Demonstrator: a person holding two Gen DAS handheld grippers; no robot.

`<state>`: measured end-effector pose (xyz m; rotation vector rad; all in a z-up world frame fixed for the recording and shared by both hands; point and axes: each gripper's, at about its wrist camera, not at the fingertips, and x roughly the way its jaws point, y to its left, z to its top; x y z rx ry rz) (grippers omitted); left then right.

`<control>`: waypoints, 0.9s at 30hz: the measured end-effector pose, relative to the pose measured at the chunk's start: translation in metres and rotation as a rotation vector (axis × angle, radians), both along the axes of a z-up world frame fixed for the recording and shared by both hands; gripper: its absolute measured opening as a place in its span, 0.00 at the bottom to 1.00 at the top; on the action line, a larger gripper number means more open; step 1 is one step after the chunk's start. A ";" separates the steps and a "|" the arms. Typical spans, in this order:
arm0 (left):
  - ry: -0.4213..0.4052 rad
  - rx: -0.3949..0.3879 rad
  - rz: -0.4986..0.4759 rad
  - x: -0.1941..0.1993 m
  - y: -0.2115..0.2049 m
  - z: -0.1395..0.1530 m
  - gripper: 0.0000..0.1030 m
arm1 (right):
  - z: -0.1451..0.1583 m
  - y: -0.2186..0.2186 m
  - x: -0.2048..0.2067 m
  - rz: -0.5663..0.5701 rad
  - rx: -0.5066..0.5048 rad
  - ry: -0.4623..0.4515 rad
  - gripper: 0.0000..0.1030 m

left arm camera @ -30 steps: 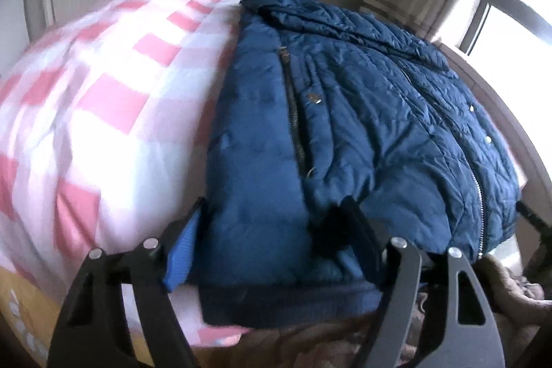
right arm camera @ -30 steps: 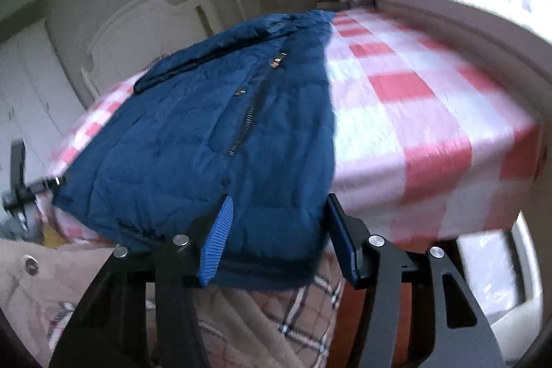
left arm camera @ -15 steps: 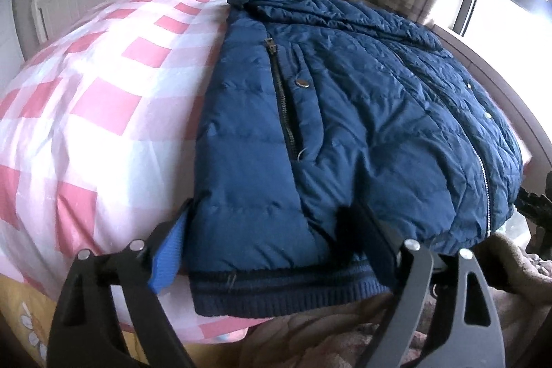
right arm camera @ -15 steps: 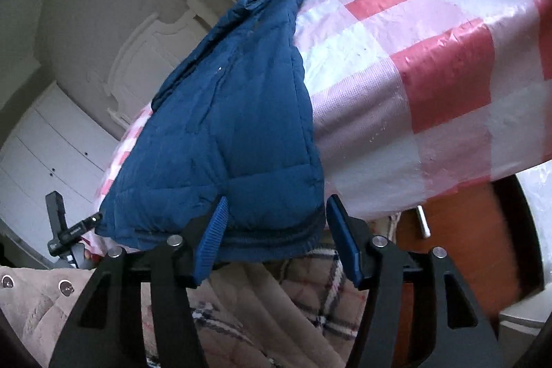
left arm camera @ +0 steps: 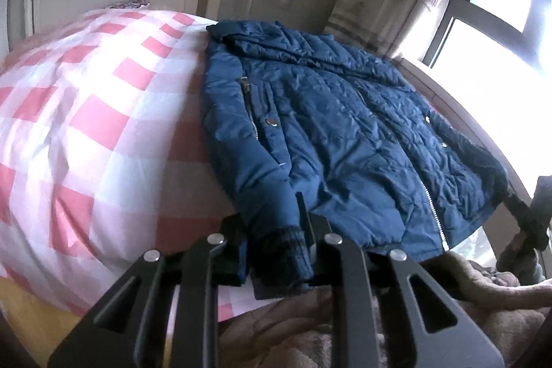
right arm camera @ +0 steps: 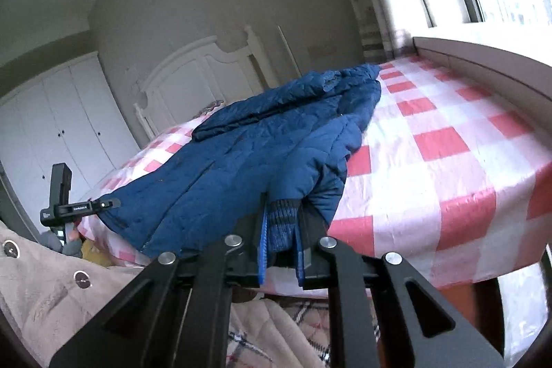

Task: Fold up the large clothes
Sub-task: 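Lift the jacket off the bed by the hem with both tools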

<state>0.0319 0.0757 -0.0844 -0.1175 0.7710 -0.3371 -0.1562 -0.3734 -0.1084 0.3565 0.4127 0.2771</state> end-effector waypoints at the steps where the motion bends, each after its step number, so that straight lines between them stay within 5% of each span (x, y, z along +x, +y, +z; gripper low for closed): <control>1: -0.012 -0.015 0.000 -0.003 0.000 0.002 0.19 | 0.002 0.001 0.000 0.001 0.008 -0.005 0.14; 7: -0.110 -0.261 -0.046 -0.021 0.028 0.048 0.17 | 0.045 -0.002 -0.033 0.026 0.020 -0.125 0.13; 19: -0.436 -0.420 -0.158 -0.091 0.065 0.168 0.17 | 0.179 -0.014 -0.116 0.021 0.034 -0.568 0.03; 22: -0.435 -0.302 -0.152 -0.088 0.055 0.177 0.19 | 0.186 -0.016 -0.087 -0.004 -0.082 -0.406 0.05; 25: -0.380 -0.298 -0.146 -0.084 0.055 0.160 0.19 | 0.156 -0.013 -0.060 0.010 -0.118 -0.209 0.09; 26: -0.376 -0.303 -0.141 -0.086 0.059 0.157 0.19 | 0.139 -0.011 -0.050 0.042 -0.101 -0.111 0.21; 27: -0.377 -0.309 -0.140 -0.088 0.063 0.155 0.19 | 0.125 -0.009 -0.045 0.052 -0.095 -0.040 0.62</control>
